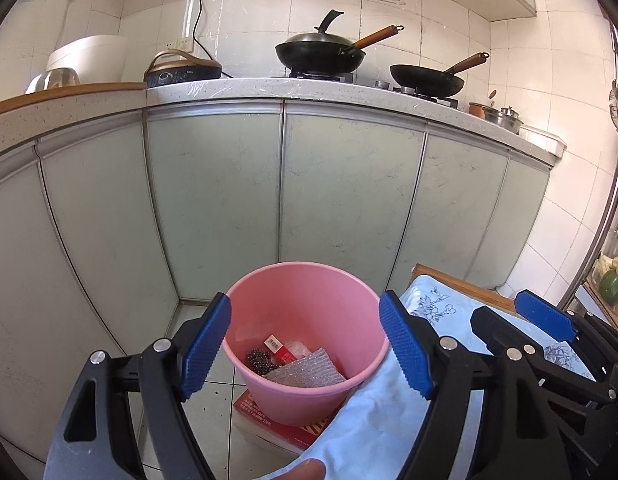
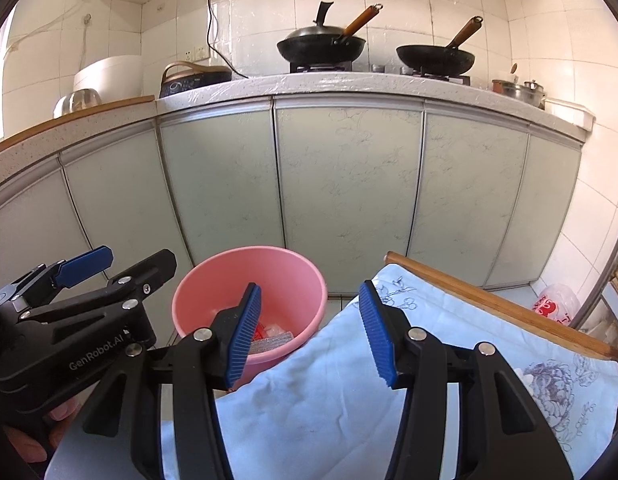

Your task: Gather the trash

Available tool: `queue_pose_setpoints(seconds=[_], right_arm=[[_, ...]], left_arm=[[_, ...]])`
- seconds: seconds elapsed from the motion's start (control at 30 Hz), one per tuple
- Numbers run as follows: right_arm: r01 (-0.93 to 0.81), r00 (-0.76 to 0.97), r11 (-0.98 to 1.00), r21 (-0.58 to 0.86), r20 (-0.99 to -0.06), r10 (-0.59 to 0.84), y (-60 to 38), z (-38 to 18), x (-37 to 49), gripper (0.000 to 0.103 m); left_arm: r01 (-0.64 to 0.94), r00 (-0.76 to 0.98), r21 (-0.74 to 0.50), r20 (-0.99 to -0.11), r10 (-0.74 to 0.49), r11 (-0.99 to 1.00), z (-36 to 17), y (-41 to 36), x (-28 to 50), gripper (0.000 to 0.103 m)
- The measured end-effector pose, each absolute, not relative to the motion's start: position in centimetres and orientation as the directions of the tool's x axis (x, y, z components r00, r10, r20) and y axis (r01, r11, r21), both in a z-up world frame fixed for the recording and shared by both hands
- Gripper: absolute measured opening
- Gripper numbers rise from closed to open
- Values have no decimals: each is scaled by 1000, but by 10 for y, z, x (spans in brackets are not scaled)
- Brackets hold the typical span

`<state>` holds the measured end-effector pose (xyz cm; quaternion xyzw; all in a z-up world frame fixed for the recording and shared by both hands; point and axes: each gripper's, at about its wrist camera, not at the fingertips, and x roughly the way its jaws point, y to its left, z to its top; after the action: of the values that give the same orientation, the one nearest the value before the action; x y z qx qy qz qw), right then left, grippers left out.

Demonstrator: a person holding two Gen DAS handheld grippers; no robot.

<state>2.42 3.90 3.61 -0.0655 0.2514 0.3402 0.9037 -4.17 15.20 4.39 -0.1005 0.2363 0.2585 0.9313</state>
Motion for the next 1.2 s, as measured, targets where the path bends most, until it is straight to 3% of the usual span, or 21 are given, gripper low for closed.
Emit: queue_pose_setpoints(seconds=[1.2], right_arm=[[-600,687,798,56,-474,550,-10,41,-5,52]], left_arm=[[-519,760,-48,-483,435,853,48,116,-65,75]])
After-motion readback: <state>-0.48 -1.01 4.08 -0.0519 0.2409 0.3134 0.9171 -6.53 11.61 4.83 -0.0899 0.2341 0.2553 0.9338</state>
